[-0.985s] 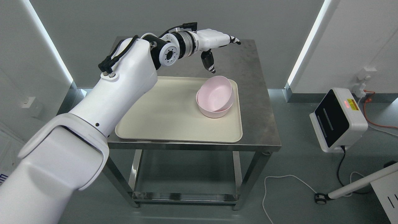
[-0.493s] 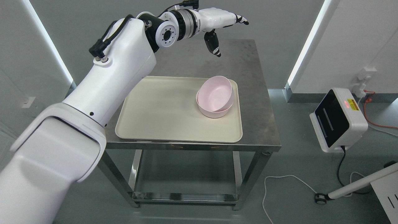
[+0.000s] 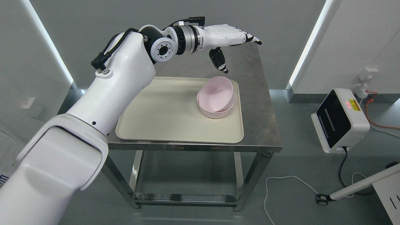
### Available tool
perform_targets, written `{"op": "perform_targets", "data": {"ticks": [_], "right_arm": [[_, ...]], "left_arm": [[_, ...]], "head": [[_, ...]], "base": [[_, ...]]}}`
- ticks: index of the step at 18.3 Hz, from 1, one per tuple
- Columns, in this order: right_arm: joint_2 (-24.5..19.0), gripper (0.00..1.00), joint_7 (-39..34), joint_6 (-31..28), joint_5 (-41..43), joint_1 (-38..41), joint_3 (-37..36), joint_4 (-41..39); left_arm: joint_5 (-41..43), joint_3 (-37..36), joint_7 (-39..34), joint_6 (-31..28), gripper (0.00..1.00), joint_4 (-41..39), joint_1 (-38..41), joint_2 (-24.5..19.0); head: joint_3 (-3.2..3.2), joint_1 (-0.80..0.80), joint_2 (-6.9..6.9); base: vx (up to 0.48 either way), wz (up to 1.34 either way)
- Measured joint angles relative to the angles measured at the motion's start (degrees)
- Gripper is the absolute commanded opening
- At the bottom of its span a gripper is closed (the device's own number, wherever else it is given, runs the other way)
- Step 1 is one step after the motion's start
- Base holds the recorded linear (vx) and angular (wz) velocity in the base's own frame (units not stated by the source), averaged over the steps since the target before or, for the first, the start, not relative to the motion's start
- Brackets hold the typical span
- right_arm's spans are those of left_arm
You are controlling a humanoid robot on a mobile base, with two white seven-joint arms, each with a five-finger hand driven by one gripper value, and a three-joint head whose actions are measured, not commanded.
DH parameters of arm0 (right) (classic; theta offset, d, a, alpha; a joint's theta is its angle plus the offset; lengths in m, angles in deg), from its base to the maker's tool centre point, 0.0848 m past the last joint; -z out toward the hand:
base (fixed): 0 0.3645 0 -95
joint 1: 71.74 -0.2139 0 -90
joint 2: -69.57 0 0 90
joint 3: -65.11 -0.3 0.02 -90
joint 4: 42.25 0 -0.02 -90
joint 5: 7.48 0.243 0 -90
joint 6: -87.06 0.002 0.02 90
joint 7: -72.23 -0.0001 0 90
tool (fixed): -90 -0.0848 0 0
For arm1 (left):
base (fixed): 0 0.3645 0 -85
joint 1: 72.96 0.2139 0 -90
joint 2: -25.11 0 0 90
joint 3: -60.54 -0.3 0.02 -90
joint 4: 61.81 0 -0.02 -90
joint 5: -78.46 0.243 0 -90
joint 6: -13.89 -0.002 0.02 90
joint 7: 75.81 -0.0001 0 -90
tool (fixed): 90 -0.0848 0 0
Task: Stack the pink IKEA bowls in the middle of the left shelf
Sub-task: 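Lift the left hand up and back toward the tray's near side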
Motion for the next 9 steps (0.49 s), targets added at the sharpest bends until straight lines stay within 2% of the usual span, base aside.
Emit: {"op": "perform_targets", "data": {"ticks": [9], "right_arm": [[0.0,1.0,0.0,-0.05,0.0,0.0,0.0,0.0]], "left_arm": [[0.43,1.89,1.04,5.91,0.99,1.14,2.03,-5.06]], "head": [[0.0,0.0,0.0]], "base": [[0.0,0.0]]}}
